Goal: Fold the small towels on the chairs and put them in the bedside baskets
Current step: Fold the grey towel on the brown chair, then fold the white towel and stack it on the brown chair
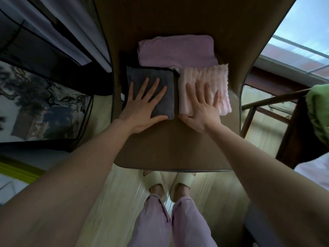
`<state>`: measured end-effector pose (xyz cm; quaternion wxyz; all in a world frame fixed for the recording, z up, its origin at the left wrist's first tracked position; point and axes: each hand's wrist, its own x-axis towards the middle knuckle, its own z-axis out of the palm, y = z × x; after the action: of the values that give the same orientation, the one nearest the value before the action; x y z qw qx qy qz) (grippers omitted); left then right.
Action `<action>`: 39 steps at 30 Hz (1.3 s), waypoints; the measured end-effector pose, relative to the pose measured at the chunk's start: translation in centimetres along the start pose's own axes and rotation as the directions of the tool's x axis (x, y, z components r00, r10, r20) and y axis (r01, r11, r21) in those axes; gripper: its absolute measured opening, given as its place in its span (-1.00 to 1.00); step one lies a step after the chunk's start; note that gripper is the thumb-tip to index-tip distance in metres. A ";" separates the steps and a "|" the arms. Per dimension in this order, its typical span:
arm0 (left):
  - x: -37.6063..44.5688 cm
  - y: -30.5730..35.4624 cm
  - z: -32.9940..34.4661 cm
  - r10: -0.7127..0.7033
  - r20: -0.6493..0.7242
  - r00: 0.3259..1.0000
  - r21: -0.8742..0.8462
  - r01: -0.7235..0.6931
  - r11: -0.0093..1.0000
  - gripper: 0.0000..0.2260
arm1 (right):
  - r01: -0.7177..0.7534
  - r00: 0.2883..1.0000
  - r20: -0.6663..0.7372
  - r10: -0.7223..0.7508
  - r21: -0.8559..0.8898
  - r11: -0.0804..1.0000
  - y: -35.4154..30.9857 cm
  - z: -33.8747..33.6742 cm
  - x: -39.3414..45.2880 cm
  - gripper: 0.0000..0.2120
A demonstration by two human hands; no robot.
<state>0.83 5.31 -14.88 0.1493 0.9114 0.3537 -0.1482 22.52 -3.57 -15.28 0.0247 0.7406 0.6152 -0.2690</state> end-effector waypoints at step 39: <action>3.7 0.6 -38.2 -0.527 -0.157 0.835 -0.916 0.077 0.395 -0.59 | -0.075 0.927 -0.081 0.366 0.916 0.393 -12.9 -39.0 4.1 -0.82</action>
<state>10.10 21.49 18.67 0.4871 0.6236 0.5650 0.2338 25.37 17.59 20.07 -0.4231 0.7421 0.2670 -0.4461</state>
